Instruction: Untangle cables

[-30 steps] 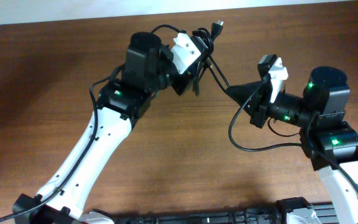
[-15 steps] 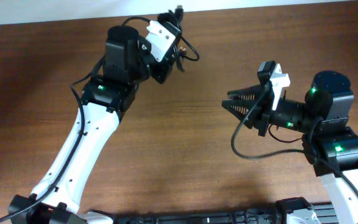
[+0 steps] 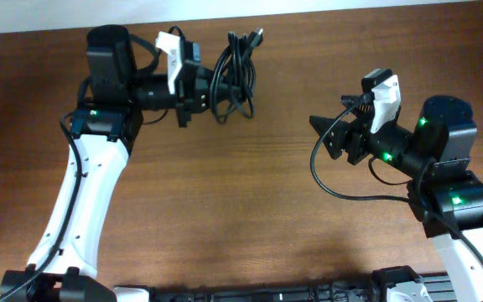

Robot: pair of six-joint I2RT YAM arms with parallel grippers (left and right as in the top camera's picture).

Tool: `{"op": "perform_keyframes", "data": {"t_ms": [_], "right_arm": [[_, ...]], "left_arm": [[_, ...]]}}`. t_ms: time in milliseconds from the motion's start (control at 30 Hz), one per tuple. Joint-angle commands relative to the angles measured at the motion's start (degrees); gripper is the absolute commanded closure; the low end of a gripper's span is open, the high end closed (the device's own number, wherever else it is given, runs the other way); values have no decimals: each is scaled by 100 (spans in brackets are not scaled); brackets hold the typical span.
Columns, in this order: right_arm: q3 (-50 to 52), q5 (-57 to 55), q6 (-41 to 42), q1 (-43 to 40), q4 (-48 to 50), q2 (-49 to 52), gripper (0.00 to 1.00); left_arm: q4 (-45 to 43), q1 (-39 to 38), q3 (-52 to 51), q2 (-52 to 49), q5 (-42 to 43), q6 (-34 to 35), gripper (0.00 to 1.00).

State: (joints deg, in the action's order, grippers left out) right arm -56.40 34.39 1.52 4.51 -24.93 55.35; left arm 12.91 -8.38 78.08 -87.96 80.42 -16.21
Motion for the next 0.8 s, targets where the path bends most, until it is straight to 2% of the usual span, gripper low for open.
{"op": "perform_keyframes", "data": {"t_ms": [0, 433, 767], "right_arm": [[-94, 778, 94, 28, 22, -24, 21], [-94, 1318, 90, 28, 376, 365, 21], [-94, 2358, 87, 28, 586, 378, 26]], "left_arm": [[-46, -48, 31, 111, 977, 72, 100], [-216, -807, 31, 111, 977, 70, 100], [-411, -839, 31, 109, 807, 68, 100]]}}
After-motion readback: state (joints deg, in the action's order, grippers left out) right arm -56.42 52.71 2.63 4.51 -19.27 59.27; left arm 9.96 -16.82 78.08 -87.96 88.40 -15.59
